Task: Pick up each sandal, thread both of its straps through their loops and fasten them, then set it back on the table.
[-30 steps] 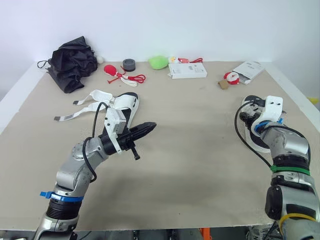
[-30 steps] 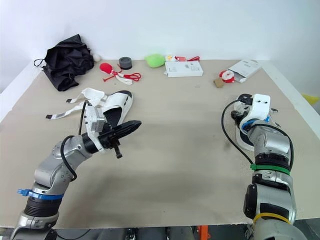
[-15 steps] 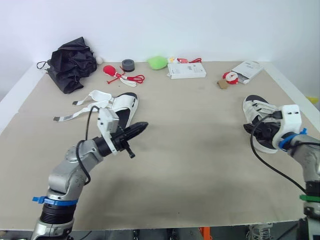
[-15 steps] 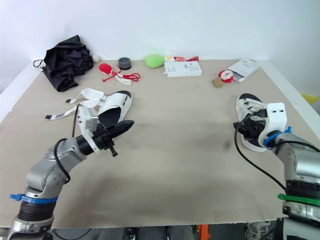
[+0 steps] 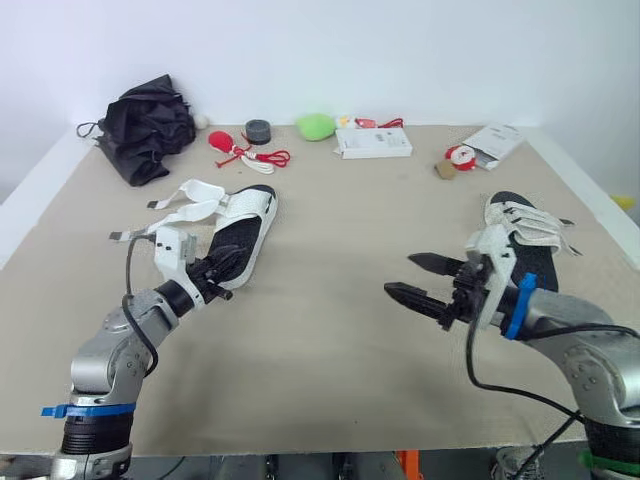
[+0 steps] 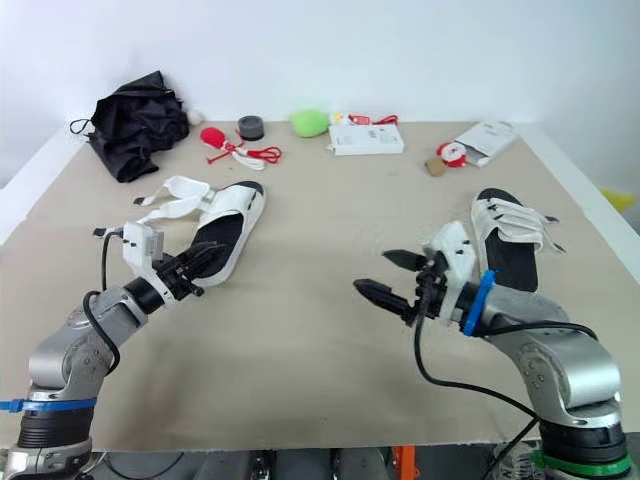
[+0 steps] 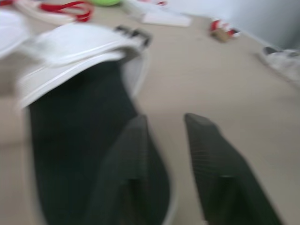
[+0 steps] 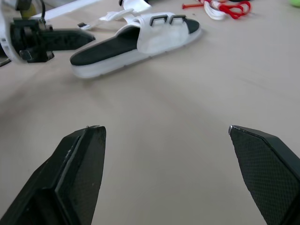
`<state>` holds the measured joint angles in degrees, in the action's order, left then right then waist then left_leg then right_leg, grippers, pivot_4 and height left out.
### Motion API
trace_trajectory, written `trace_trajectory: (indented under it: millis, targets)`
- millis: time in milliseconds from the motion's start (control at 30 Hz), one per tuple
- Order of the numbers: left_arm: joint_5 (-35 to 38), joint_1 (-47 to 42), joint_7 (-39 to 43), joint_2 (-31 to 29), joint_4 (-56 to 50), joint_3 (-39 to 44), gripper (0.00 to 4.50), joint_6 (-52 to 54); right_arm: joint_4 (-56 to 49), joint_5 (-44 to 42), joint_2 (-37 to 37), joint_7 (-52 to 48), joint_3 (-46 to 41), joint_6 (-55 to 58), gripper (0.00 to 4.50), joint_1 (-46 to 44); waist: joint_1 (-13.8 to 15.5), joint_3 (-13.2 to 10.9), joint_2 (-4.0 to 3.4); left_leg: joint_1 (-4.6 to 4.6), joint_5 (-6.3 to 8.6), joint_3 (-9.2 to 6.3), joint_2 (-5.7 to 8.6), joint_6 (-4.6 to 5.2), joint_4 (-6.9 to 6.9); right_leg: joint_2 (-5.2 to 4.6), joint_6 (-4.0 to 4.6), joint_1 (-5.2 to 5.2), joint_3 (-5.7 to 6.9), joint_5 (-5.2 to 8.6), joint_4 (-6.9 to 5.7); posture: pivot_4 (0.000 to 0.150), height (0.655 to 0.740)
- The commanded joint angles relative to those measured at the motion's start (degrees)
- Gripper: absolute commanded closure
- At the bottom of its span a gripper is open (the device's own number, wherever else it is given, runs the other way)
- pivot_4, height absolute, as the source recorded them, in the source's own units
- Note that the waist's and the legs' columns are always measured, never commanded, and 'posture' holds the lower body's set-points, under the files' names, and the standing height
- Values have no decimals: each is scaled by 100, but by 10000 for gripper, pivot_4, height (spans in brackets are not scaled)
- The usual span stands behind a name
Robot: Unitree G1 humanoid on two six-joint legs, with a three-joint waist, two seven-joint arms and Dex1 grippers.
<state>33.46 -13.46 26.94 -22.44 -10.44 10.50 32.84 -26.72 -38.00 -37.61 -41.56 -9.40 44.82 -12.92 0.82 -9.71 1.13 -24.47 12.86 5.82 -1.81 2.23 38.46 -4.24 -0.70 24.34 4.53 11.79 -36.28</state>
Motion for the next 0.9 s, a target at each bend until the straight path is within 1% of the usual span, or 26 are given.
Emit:
trace_trajectory:
  millis: [33, 67, 100, 133, 167, 300, 500, 567, 700, 900]
  targets:
    - [-107, -207, -317, 95, 49, 65, 14834, 65, -307, -161, 146, 170, 6, -70, 0, -164, 1, 0, 0, -1, 1, 0, 2, 1, 0, -3, -2, 0, 0, -1, 0, 1500, 7400]
    - [-150, -278, -381, 114, 111, 40, 9883, 89, -339, -167, 185, 210, 43, -56, 0, -189, 1, -1, 1, -4, 3, 0, 7, 4, 0, -7, -13, 0, 1, -9, 0, 1500, 7400]
    - [-205, -343, -425, 121, 161, 13, 6480, 92, -380, -162, 213, 226, 87, -56, 0, -204, 1, -1, 3, -8, 4, 0, 9, 5, 0, -8, -15, 3, 1, -10, 1, 1500, 7400]
    - [-270, -416, -474, 135, 218, -24, 1832, 94, -427, -164, 229, 225, 128, -69, 0, -205, 0, 0, 5, -10, 4, 0, 9, 6, 0, -8, -15, 4, 2, -11, 1, 1500, 7400]
    - [-301, -501, -503, 152, 292, -53, 777, 119, -476, -160, 257, 248, 184, -73, 0, -211, -1, 0, 5, -10, 5, -1, 9, 6, 0, -7, -15, 4, 2, -10, 1, 1500, 7400]
    - [-476, -1023, -489, 292, 639, -459, 777, 296, -513, -57, 421, 387, 460, -111, 0, -244, 6, -1, 6, -10, 3, -9, 8, 4, 0, -4, -14, 3, 12, -9, 0, 1500, 7400]
    - [-981, -1559, -517, 273, 1141, -981, 777, 550, -483, 66, 519, 535, 617, -208, 0, -277, -12, -1, 7, -10, 2, -5, 10, 4, 2, -2, -18, 3, 19, -13, 0, 1500, 7400]
    - [-1114, -1740, -620, 330, 1358, -1011, 777, 605, -480, 92, 533, 565, 637, -233, 0, -278, -13, -1, 6, -9, 2, -7, 9, 4, 1, -1, -17, 3, 21, -12, -2, 1500, 7400]
    - [-1301, -2368, -908, 554, 2142, -856, 777, 577, -476, 146, 560, 638, 667, -269, 0, -266, -10, -1, 7, -7, -3, -9, 9, 6, 4, -1, -19, 1, 26, -13, -6, 1500, 7400]
    - [-1510, -3236, -1061, 802, 3353, -687, 777, 183, -460, 211, 616, 740, 706, -299, 0, -214, -13, -1, 9, -7, -8, -7, 11, 8, 6, -3, -26, 1, 27, -18, -6, 1500, 7400]
